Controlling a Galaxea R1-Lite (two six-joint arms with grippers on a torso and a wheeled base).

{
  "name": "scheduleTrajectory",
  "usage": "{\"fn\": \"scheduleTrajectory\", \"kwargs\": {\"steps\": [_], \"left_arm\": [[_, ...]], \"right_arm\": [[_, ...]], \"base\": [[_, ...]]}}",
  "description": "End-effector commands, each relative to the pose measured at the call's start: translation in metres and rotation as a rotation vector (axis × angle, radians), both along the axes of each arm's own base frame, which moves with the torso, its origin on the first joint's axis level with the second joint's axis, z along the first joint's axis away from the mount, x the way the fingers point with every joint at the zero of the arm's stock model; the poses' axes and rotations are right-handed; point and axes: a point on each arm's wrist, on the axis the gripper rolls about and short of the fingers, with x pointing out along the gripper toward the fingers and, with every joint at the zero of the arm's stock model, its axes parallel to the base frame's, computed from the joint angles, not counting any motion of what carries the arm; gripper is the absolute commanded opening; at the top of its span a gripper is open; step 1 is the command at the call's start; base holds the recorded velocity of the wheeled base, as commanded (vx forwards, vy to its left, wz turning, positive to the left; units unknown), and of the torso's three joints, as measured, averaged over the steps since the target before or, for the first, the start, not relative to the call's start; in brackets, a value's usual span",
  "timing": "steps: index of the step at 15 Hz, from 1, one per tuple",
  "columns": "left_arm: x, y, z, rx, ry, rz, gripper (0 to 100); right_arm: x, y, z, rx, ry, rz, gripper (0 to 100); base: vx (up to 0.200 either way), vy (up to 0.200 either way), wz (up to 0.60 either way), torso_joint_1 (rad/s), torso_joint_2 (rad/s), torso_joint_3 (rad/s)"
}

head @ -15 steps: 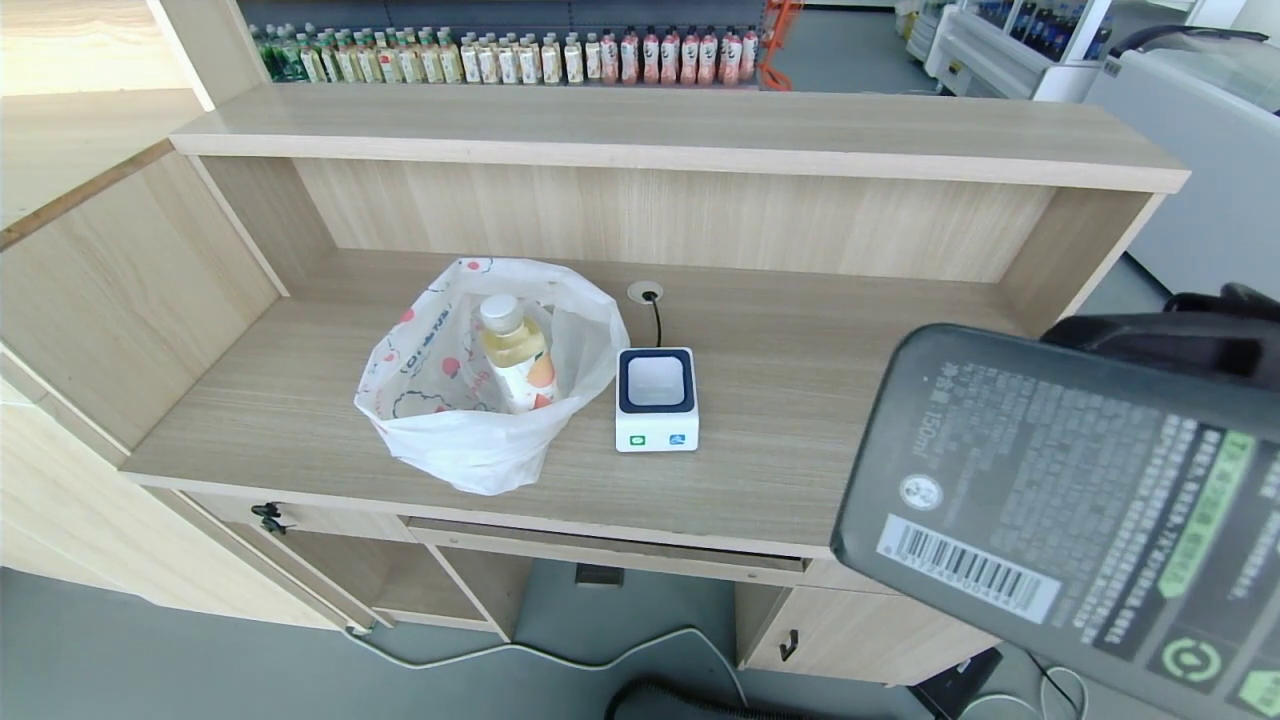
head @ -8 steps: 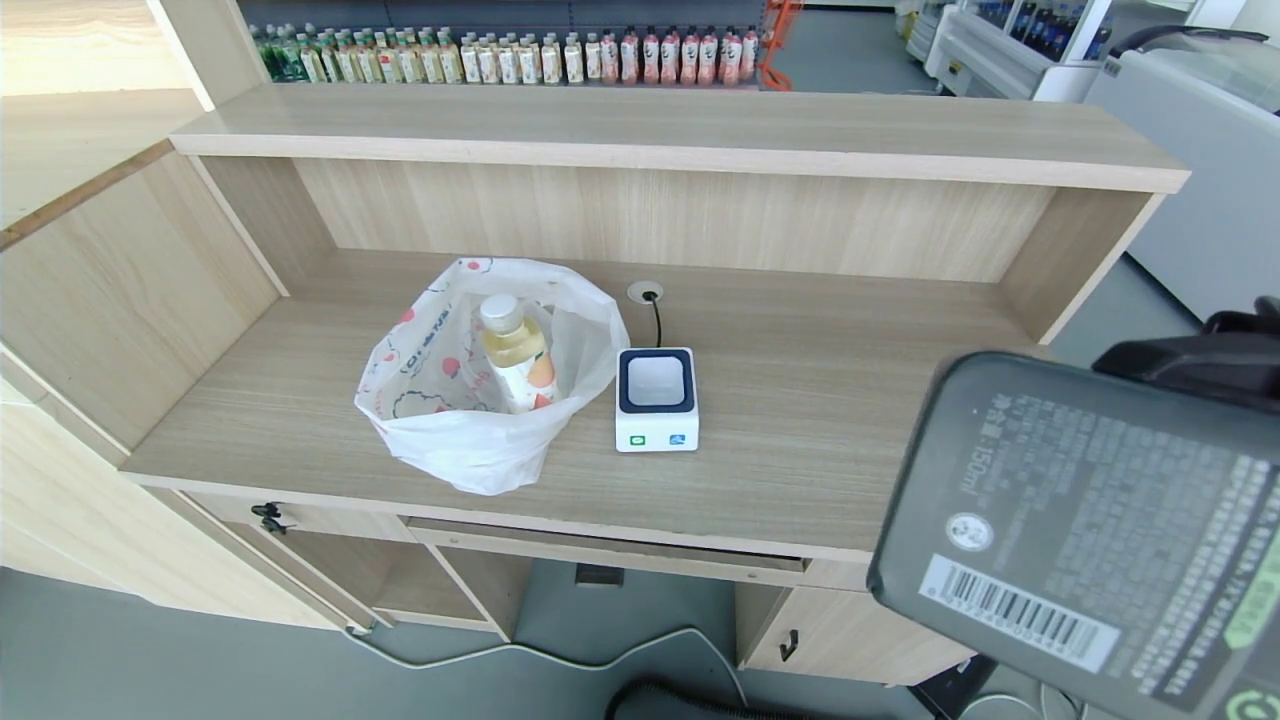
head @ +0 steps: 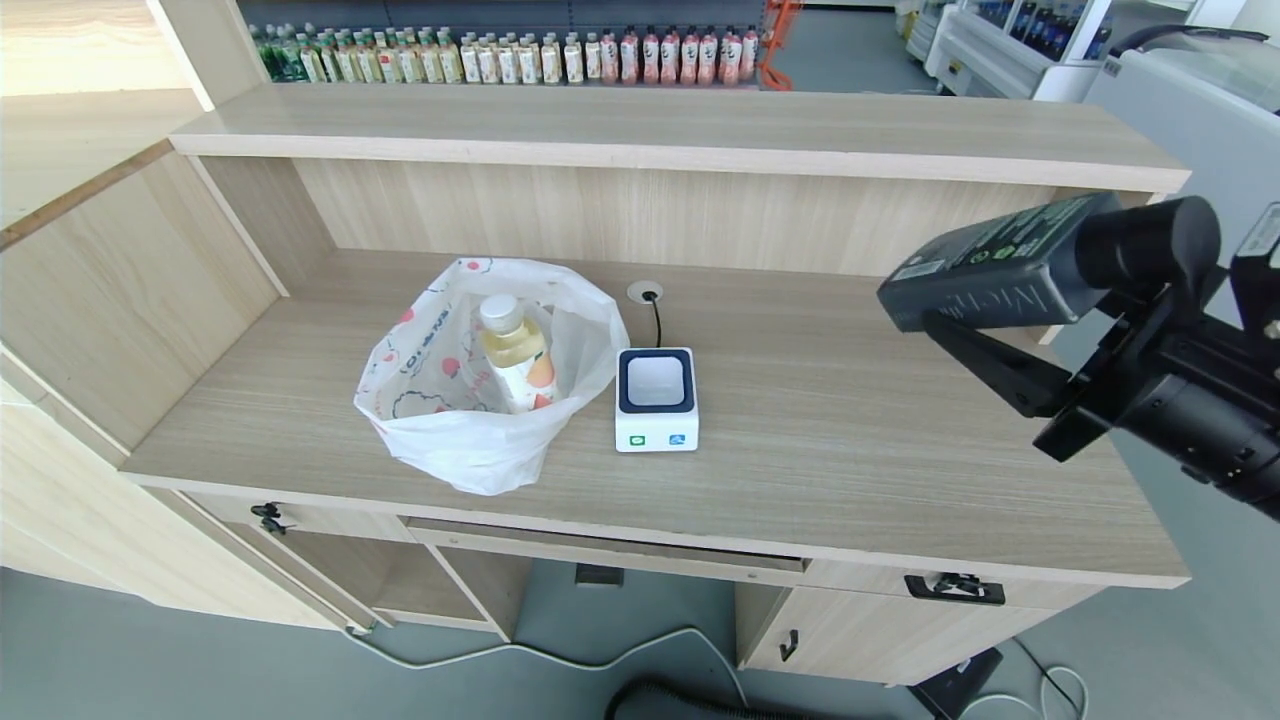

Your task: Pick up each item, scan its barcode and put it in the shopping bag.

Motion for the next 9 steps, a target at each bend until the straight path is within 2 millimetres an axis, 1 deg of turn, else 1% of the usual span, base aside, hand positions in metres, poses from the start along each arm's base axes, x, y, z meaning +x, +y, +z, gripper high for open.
{"fn": "scheduleTrajectory", "kwargs": {"steps": [1, 3, 5, 9], "left_arm": [[0.000, 0.000, 0.000, 0.000, -0.001, 0.001, 100], [0.000, 0.000, 0.000, 0.000, -0.001, -0.001, 100], [0.000, 0.000, 0.000, 0.000, -0.001, -0.001, 100], [0.000, 0.000, 0.000, 0.000, -0.001, 0.001, 100]], "right_arm": [[0.001, -0.014, -0.012, 0.041, 0.097, -0.083, 0], [0.003, -0.016, -0.018, 0.096, 0.173, -0.091, 0], [0.009, -0.015, -0.021, 0.180, 0.241, -0.177, 0], [0.028, -0.013, -0.040, 0.327, 0.398, -0.286, 0]], "base": [[0.000, 0.000, 0.00, 0.000, 0.00, 0.000], [0.000, 0.000, 0.00, 0.000, 0.00, 0.000], [0.000, 0.000, 0.00, 0.000, 0.00, 0.000], [0.000, 0.000, 0.00, 0.000, 0.00, 0.000]]}}
